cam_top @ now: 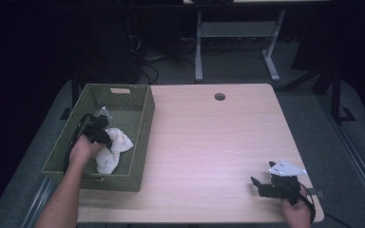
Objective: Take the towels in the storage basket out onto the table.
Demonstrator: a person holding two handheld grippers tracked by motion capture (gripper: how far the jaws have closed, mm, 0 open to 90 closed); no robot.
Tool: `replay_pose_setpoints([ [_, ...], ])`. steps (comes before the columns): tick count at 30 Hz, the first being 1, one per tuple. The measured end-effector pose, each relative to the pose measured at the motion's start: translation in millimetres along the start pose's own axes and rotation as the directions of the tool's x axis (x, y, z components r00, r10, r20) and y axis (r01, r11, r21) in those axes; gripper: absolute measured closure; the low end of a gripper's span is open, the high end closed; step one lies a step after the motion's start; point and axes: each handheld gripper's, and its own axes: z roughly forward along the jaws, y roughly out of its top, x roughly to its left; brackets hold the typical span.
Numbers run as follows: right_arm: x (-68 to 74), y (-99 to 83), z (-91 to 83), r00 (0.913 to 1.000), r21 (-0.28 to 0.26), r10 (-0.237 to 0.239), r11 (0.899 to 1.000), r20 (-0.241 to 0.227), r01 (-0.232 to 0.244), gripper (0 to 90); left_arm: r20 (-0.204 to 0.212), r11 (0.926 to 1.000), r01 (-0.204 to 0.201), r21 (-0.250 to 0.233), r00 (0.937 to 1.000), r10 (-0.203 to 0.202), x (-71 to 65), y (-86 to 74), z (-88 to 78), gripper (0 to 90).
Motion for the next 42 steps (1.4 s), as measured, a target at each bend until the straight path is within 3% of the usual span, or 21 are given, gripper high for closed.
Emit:
replay_pose_setpoints([
  [6,-1.4,-0.7,-0.8,0.9999,-0.001,0.008,1.000,0.007,-0.008,13.4,-0.003,0.9999,-0.016,-0.004,0.9999,0.016,-1.2,-0.5,-3.4,75.4],
  [11,-2.3,-1.7,-0.9,0.9998,0.001,0.018,1.000,0.010,-0.018,13.4,0.041,0.9990,-0.017,-0.042,0.9990,0.018,-1.0,-3.0,-15.6,75.6],
  [17,-1.6,-1.5,-1.5,0.9999,-0.004,0.015,1.000,0.009,-0.015,13.4,0.054,0.9946,-0.063,-0.082,0.9963,0.067,-7.1,-7.4,-30.1,75.6],
  [26,-1.5,-1.8,-0.5,0.9998,0.001,0.014,1.000,0.012,-0.014,13.3,0.148,0.9877,-0.015,-0.156,0.9882,0.038,6.1,-16.1,-49.5,75.2],
  [32,-0.4,-1.8,-0.4,0.9998,0.003,0.013,1.000,0.014,-0.013,13.4,0.220,0.9786,0.023,-0.204,0.9753,0.023,16.1,-23.2,-62.0,75.2],
  [40,-0.8,-1.9,-0.3,0.9998,0.000,0.014,1.000,0.017,-0.014,13.4,0.322,0.9631,0.084,-0.256,0.9467,0.003,23.8,-33.9,-70.7,75.2],
  [42,-0.5,-1.9,-0.6,0.9997,0.002,0.017,1.000,0.015,-0.017,13.4,0.324,0.9610,0.082,-0.264,0.9459,0.009,23.2,-35.4,-73.0,75.2],
])
